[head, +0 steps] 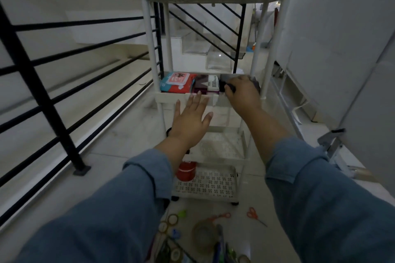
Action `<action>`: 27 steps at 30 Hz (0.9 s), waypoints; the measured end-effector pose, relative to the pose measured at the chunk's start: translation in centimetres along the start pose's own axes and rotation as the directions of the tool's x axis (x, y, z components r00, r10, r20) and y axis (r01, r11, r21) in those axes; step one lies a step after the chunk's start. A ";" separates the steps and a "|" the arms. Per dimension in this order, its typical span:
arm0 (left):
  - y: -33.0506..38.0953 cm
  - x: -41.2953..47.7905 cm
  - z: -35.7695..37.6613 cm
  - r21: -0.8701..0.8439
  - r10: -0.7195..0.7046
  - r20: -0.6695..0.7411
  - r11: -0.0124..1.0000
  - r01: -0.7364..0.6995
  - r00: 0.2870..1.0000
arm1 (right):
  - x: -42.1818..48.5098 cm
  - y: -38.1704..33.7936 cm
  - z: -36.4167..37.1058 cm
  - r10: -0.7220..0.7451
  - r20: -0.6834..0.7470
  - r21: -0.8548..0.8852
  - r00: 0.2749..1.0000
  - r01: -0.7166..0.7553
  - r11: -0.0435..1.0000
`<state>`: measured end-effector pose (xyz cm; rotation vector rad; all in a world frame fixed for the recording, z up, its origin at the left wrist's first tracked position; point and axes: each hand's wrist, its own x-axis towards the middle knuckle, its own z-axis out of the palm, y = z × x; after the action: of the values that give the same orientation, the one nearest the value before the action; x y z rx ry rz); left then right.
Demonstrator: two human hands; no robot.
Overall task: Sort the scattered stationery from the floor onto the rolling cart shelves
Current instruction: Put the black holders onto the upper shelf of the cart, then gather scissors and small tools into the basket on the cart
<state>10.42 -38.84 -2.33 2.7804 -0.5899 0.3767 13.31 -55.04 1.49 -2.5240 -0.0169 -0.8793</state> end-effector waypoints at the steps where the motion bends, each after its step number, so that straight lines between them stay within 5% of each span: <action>1: 0.3 -1.2 -0.2 0.014 -0.006 0.007 1.000 0.006 1.000 | -1.3 -0.5 -0.3 -0.024 -0.013 0.052 1.000 0.025 0.998; 9: 0.0 -11.8 0.5 0.017 -0.129 0.002 0.992 0.129 0.992 | -13.8 -3.7 -0.7 -0.038 -0.013 0.310 0.999 0.040 0.950; 15: -3.0 -19.7 6.4 -0.109 -0.288 0.073 0.949 0.295 0.955 | -24.0 -3.1 5.2 0.084 0.264 0.379 0.961 -0.184 0.907; 21: -7.4 -27.6 16.8 -0.245 -0.374 0.173 0.880 0.407 0.911 | -34.4 -0.5 13.9 0.219 0.574 0.209 0.789 -0.399 0.893; 27: -12.2 -35.9 26.9 -0.324 -0.391 0.338 0.805 0.497 0.856 | -43.7 0.9 22.0 0.260 0.773 0.025 0.579 -0.437 0.899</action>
<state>-10.85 -23.82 -40.90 2.4617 -0.0247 -0.1960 -8.43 -40.40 -39.84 -2.3647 0.1175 0.3717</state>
